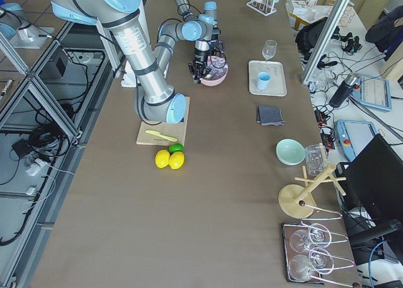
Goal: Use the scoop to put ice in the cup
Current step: 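Drag the scoop through the ice to fill it with the right gripper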
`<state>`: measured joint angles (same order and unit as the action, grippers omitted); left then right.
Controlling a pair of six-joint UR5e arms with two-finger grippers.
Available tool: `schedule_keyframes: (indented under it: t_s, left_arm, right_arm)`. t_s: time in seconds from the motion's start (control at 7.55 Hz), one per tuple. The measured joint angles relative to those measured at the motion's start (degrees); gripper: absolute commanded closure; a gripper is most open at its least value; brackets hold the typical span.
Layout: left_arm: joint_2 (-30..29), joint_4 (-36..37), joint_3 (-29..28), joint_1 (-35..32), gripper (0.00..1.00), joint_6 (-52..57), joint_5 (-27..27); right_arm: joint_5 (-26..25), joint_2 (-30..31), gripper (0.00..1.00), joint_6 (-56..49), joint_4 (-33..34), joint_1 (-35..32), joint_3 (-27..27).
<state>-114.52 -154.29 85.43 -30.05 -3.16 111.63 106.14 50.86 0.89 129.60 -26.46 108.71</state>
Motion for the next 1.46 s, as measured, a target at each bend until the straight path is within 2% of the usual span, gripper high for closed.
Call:
schedule_keyframes:
  t_s: [1.06,1.46]
  left_arm:
    - [0.0,-0.05,0.0,0.0,0.02,0.0,-0.1]
    - [0.08,-0.05,0.0,-0.07,0.02,0.0,-0.02]
  right_arm:
    - [0.34,7.05,1.0,-0.1,-15.13,0.0,3.36]
    - [0.38,10.99,1.0,-0.1,-18.19,0.0,9.04]
